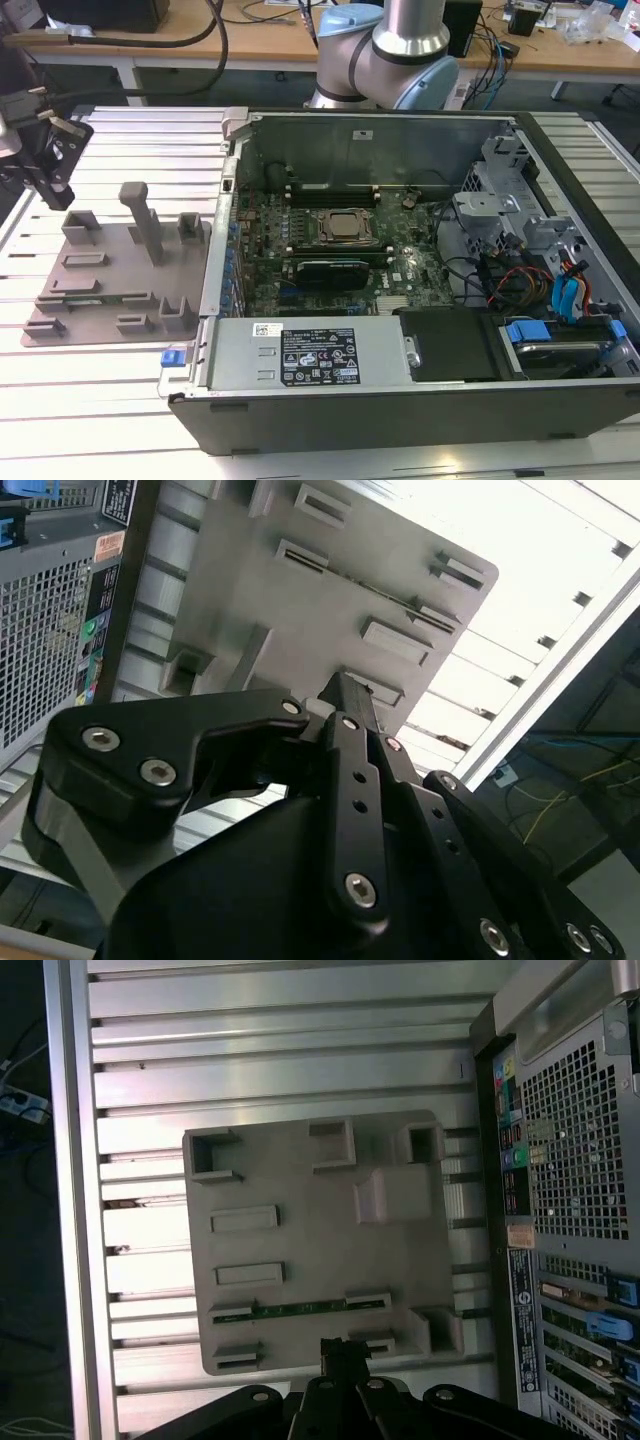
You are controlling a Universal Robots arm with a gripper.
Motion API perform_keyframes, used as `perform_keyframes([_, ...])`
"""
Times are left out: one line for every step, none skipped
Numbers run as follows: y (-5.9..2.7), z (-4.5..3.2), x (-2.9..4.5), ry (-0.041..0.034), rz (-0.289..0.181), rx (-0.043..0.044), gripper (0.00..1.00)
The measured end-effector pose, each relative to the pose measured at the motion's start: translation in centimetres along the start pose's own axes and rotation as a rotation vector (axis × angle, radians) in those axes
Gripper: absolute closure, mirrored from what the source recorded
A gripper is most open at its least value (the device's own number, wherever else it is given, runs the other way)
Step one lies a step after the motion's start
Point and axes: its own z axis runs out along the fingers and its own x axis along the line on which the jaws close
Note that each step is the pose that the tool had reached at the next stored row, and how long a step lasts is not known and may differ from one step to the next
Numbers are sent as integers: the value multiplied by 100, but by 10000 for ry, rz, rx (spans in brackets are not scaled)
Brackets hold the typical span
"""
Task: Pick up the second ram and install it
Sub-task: 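Reach for the second ram, then pick up the second ram and move it above second insertion slot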
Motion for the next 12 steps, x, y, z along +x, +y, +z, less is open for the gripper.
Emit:
perform_keyframes([0, 0, 0, 0, 0, 0, 90])
perform_keyframes([0, 0, 0, 0, 0, 1, 90])
perform_keyframes([0, 1, 0, 0, 0, 0, 90])
perform_keyframes([0, 1, 0, 0, 0, 0, 90])
perform_keyframes([0, 2, 0, 0, 0, 0, 90])
perform_keyframes([0, 2, 0, 0, 0, 0, 90])
perform_keyframes([0, 2, 0, 0, -5, 0, 90])
perform_keyframes([0, 3, 0, 2, -86, -2, 90])
perform_keyframes([0, 3, 0, 4, -196, -5, 90])
perform_keyframes([0, 3, 1, 7, -287, -7, 90])
perform_keyframes([0, 3, 0, 13, -560, -14, 90])
perform_keyframes([0, 3, 0, 19, -831, -21, 90])
